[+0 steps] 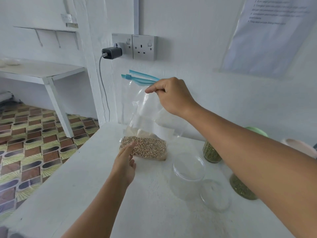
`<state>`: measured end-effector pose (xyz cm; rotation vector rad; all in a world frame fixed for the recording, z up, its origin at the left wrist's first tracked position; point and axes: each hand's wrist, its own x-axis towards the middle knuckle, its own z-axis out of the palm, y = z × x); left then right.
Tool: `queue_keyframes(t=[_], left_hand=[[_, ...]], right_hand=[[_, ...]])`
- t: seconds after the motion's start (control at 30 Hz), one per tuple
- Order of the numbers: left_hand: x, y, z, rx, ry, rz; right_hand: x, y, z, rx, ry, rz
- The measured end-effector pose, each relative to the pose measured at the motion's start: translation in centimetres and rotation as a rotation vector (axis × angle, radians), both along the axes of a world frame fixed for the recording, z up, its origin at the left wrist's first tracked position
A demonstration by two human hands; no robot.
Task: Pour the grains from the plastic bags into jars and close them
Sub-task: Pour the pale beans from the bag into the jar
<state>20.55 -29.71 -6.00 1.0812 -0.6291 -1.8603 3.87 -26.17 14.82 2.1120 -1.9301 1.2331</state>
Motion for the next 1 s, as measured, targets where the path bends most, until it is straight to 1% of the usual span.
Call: queue_keyframes(t=[0.13,0.2,0.37,0.43,0.47,0.57,0.67,0.77,0.83,0.87,0.9,0.93,0.97,1.0], left_hand=[[0.4,-0.3,0.0,0.019,0.082,0.056],[0.7,-0.6,0.0,-0.006,0.074,0.051],[1.3,-2.2,-0.6,-0.163,-0.061,-0.018],[1.2,-3.1,-0.6,-0.172,-0.157,-0.016],[1.3,-3.6,-0.4,-0.171,-0.204,-0.003],[1.5,-5.2,0.8,-0.207,-0.299,0.016],[2.0,-7.2,2.6,-0.237,-0.346,0.029],[2.1,-8.3,4.0,-0.287,-0.470,-0.076],[1.9,-7.9,4.7,-0.317,-0.590,-0.192],[1.8,-7.4,5.2,-0.329,-0.671,-0.210],[1.8,-7.0,5.6,-0.340,-0.737,-0.191],[1.8,-6.2,6.5,-0.374,-0.758,-0.133],[1.7,-5.0,7.8,-0.437,-0.736,-0.051],[1.6,-3.6,9.3,-0.517,-0.674,0.013]], right_hand=[[-0.4,0.6,0.3,-0.015,-0.031,-0.016],[-0.6,1.1,0.4,0.023,-0.014,-0.008],[-1.0,2.8,1.9,0.247,0.014,0.055],[-1.1,3.3,2.2,0.334,0.031,0.077],[-1.2,3.5,2.2,0.346,0.019,0.082],[-1.0,3.6,2.0,0.288,-0.103,0.059],[-0.8,3.2,2.0,0.251,-0.251,0.049],[-0.2,2.6,1.6,0.292,-0.502,0.070],[0.1,2.2,0.5,0.324,-0.602,0.068],[0.2,2.1,-0.1,0.339,-0.637,0.072],[0.2,2.0,-0.7,0.350,-0.663,0.080],[0.2,2.0,-1.2,0.356,-0.686,0.097],[0.1,2.0,-1.6,0.359,-0.718,0.125],[0.1,2.1,-2.0,0.362,-0.758,0.154]])
